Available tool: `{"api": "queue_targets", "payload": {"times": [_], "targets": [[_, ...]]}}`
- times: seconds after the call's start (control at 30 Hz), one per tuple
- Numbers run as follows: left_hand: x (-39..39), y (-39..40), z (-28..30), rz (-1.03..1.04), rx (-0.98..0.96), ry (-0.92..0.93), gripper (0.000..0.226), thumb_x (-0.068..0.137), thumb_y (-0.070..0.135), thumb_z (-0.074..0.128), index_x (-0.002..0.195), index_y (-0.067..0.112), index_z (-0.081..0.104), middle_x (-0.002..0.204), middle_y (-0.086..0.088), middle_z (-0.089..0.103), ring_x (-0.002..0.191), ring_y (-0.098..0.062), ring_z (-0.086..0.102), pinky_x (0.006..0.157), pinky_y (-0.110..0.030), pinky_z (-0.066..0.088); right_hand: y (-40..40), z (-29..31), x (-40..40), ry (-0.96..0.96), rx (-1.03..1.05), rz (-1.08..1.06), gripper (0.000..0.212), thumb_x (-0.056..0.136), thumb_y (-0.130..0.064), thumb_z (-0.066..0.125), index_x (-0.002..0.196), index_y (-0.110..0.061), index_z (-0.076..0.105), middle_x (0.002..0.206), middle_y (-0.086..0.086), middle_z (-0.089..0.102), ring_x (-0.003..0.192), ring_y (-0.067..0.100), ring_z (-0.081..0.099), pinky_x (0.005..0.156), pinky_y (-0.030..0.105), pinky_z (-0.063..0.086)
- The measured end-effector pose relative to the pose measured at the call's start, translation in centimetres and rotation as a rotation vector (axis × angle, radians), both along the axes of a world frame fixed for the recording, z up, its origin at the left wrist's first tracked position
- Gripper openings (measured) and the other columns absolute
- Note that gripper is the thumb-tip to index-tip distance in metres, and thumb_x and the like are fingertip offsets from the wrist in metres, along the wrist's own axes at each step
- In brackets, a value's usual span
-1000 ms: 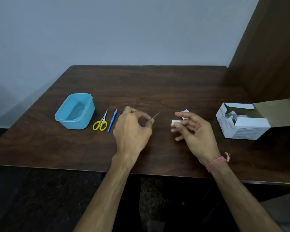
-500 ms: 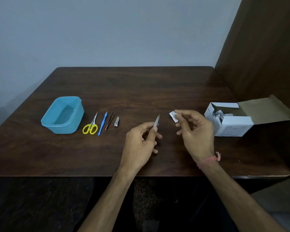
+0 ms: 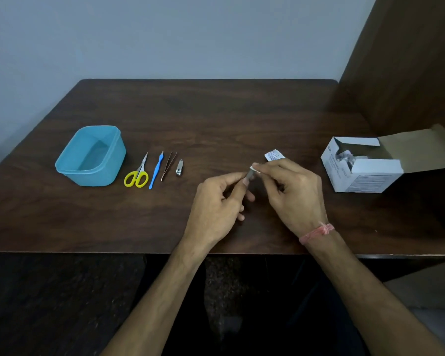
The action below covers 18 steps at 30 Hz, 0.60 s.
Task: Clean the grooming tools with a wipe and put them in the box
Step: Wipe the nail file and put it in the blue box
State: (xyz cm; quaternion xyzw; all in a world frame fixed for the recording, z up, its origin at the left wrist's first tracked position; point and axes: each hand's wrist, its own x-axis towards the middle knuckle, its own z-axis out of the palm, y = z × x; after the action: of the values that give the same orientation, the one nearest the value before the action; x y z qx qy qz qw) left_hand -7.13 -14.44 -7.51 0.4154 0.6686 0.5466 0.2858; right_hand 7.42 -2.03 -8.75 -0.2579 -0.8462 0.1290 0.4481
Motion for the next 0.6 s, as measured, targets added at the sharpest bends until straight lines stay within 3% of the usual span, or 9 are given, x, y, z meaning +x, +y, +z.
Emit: {"api": "queue_targets", "payload": {"times": [0.27,0.6], "targets": [[0.0,-0.09,0.0,-0.006,-0.002,-0.035,0.026,0.117,0.025,0.057,0.119,0.028,0.083,0.079,0.009,0.072,0.063,-0.008,0.064,0.06,-0.032,0.064,0.25,0.05,0.05,-0.007,-0.027,0.009,0.024,0.101,-0.01,0.078,0.121,-0.021,0.086,0.105,-0.01,0.078,0.073,0.01,0.068,0.067,0.04,0.062],[0.05,-0.04,0.25,0.021,0.009,-0.073,0.027,0.117,0.026,0.056,0.114,0.029,0.083,0.074,0.009,0.067,0.058,-0.012,0.065,0.056,-0.033,0.061,-0.08,-0.03,0.04,-0.079,0.058,-0.028,0.021,0.104,-0.013,0.076,0.12,-0.024,0.086,0.106,-0.01,0.079,0.08,0.014,0.074,0.063,0.042,0.062]]}}
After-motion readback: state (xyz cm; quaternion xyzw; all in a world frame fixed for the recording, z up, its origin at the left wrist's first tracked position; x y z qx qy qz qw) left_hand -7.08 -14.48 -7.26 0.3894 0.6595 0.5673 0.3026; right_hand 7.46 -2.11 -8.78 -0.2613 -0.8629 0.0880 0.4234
